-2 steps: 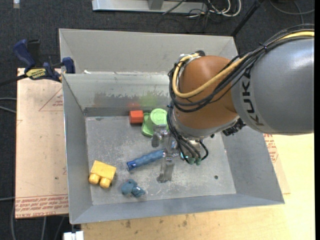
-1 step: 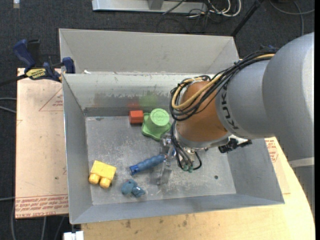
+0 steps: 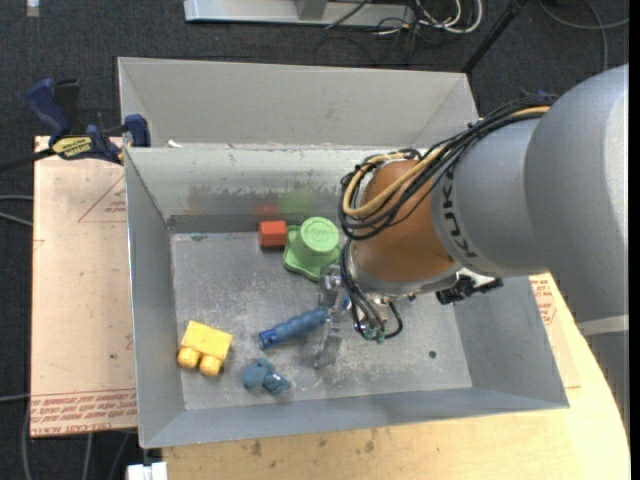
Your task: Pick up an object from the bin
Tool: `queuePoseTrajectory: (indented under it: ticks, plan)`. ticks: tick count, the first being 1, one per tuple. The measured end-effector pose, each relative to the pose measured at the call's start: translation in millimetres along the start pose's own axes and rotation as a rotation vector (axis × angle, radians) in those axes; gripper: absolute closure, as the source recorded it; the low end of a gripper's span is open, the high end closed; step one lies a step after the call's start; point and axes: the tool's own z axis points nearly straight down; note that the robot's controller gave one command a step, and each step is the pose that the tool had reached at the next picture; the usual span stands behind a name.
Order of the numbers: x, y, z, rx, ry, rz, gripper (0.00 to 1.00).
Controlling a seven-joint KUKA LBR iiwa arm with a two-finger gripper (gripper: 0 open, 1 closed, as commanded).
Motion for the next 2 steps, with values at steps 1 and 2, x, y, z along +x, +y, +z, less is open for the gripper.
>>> queuePoseTrajectory:
  ticks: [1,2]
  plan:
    - [-1.3,1.1,-1.2,-0.003,-0.004,0.001,0.0]
    - [-1.3,1.4,-0.8,-0.005,-0.003,0.002,0.0]
